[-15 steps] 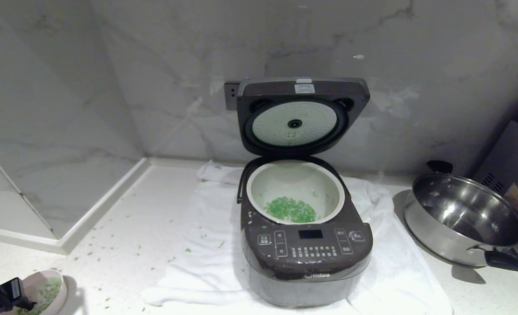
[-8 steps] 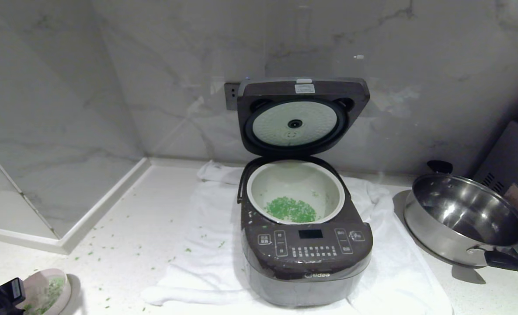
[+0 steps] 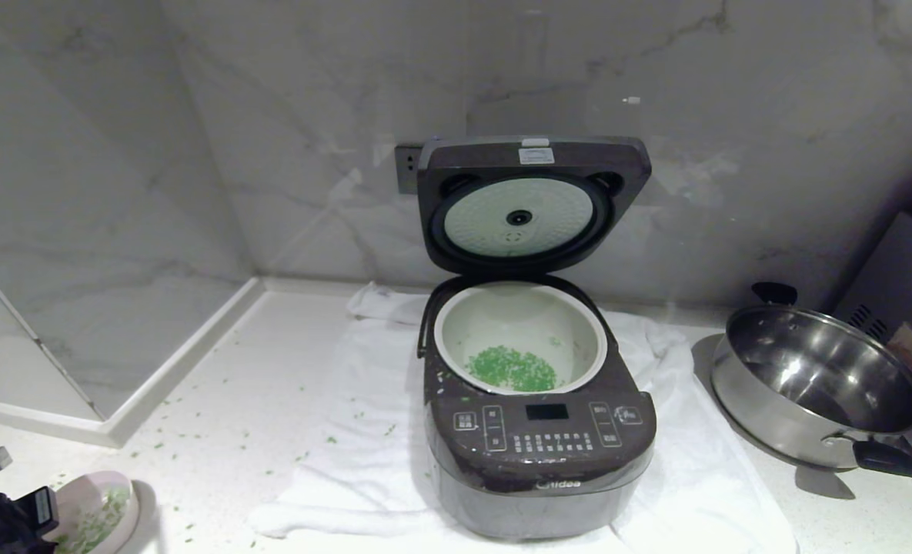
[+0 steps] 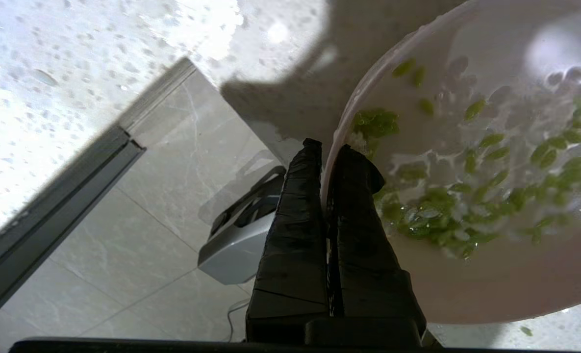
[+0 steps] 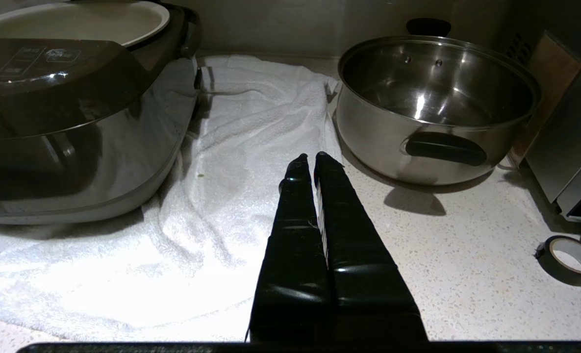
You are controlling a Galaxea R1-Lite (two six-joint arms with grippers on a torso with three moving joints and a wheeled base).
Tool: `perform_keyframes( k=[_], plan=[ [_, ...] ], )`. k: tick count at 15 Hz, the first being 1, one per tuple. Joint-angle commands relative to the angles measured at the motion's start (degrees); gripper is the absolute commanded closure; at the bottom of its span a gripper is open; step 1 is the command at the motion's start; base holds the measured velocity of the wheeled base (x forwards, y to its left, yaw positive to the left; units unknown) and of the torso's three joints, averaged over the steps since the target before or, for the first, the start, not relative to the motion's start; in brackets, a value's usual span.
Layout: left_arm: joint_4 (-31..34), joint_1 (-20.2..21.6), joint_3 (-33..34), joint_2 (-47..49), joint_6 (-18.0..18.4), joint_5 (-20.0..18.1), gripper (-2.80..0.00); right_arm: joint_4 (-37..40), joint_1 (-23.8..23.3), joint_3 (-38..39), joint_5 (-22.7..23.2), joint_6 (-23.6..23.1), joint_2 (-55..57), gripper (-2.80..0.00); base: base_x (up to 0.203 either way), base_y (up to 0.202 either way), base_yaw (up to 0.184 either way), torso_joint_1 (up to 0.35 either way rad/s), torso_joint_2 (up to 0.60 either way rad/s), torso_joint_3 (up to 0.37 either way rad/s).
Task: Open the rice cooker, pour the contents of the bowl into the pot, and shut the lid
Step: Pour the water from the bowl into the rice cooker
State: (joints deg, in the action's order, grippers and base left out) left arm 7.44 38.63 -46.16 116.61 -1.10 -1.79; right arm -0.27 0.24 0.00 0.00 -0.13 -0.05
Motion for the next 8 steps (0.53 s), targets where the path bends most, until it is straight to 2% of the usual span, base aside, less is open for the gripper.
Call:
perform_keyframes(
  k=[1,3,8],
  plan=[
    [0.25,-2.60,0.77,-1.27,-1.03,-0.05,0.00,-0.07,0.02,0.09,0.00,-0.04,0.04,0.00,0.000,0.000,0.000,0.000,0.00,0.000],
    [0.30,-5.17,1.87,-2.41,-1.62,-0.05,0.00,0.00,0.02,0.09,0.00,-0.04,0.03,0.00,0.000,0.000,0.000,0.000,0.00,0.000],
    [0.39,-12.97,2.28,-3.59,-6.32,-0.05,0.00,-0.06,0.02,0.09,0.00,-0.04,0.05,0.00,0.000,0.000,0.000,0.000,0.00,0.000]
  ],
)
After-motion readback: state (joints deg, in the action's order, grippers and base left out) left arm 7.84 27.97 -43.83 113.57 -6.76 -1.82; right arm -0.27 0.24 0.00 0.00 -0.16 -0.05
